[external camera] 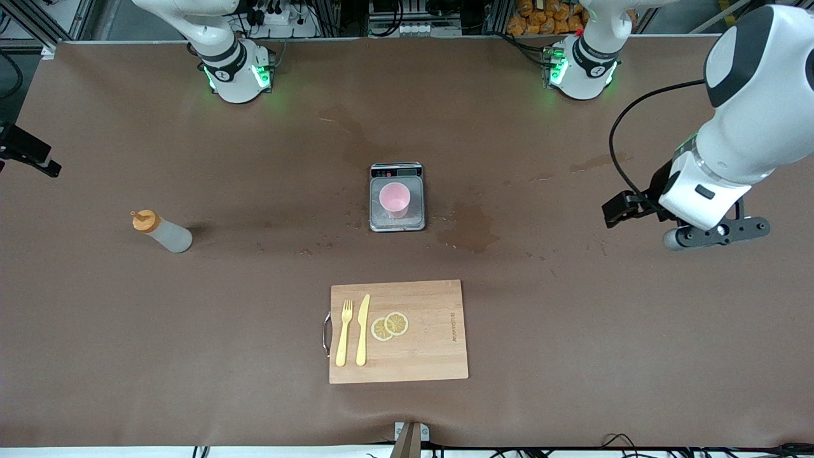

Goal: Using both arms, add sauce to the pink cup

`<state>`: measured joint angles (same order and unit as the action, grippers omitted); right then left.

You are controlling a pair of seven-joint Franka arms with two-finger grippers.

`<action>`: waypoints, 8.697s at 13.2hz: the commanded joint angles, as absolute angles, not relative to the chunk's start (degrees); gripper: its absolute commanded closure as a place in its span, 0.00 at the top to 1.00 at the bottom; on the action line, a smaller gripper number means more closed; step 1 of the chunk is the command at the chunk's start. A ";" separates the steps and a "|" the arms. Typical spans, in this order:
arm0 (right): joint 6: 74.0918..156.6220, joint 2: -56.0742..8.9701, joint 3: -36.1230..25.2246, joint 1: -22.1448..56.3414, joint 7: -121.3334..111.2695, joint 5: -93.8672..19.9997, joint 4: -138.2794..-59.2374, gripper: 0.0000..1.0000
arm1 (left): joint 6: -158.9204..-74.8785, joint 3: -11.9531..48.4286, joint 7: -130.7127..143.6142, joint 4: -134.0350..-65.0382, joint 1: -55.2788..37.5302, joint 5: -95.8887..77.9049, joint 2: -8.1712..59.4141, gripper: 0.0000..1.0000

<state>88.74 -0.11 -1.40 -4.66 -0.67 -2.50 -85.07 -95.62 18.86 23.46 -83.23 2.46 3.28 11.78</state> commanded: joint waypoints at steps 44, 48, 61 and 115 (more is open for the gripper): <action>87.89 0.44 -1.41 -5.89 -0.62 -2.64 -84.29 1.00 | -82.97 -1.32 5.54 -83.67 -4.40 1.23 0.79 1.00; 87.45 0.53 -1.32 -5.80 -0.53 -2.72 -84.46 1.00 | -82.88 -1.49 5.54 -83.85 -4.39 1.23 0.79 1.00; 85.69 0.09 -1.32 -5.80 -0.53 -3.16 -84.29 1.00 | -82.71 -1.14 5.54 -83.67 -4.48 1.05 1.14 1.00; 80.86 -50.80 -1.14 -28.48 32.35 -37.00 -84.11 0.72 | -82.62 0.35 5.71 -84.11 -4.92 1.05 1.41 1.00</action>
